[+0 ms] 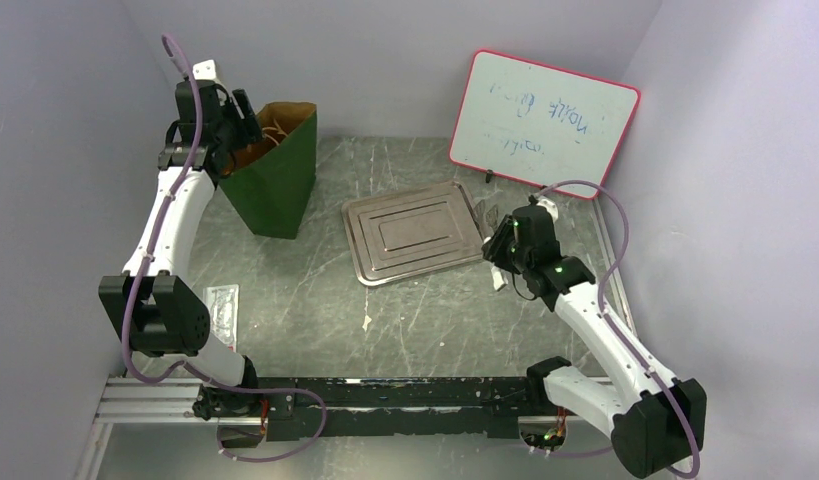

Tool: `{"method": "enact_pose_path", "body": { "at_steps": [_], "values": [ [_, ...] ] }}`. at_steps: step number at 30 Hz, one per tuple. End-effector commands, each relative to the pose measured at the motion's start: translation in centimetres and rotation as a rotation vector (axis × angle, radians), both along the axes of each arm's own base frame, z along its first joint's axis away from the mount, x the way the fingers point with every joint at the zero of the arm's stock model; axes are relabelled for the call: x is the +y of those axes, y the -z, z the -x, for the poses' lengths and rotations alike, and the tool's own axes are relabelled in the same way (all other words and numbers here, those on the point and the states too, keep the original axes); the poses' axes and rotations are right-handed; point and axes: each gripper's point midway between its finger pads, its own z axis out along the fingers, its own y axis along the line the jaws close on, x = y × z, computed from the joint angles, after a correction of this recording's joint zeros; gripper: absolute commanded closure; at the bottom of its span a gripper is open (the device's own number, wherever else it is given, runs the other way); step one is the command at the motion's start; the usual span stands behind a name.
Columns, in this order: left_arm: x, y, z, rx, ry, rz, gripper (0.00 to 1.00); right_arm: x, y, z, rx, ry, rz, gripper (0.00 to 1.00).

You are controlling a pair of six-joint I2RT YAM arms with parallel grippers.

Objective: Take the fake bread out of the paper bag
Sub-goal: Adjust the paper bag at the center of the board.

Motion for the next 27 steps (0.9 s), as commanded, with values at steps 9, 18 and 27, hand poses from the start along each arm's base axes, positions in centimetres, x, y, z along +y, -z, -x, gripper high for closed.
{"method": "enact_pose_path", "body": {
  "at_steps": [9, 18, 27],
  "values": [
    [3.9, 1.0, 0.0, 0.019, -0.139, -0.042, 0.38, 1.5, -2.0, -1.5, -0.070, -0.008, -0.009, 0.63],
    [6.0, 1.5, 0.3, 0.024, -0.170, -0.019, 0.37, 2.0, -1.4, -1.5, -0.065, -0.017, -0.011, 0.62],
    [4.8, 2.4, 1.0, 0.050, -0.101, 0.015, 0.38, 2.4, -0.6, -1.4, -0.056, -0.027, -0.019, 0.62]
  ]
}}
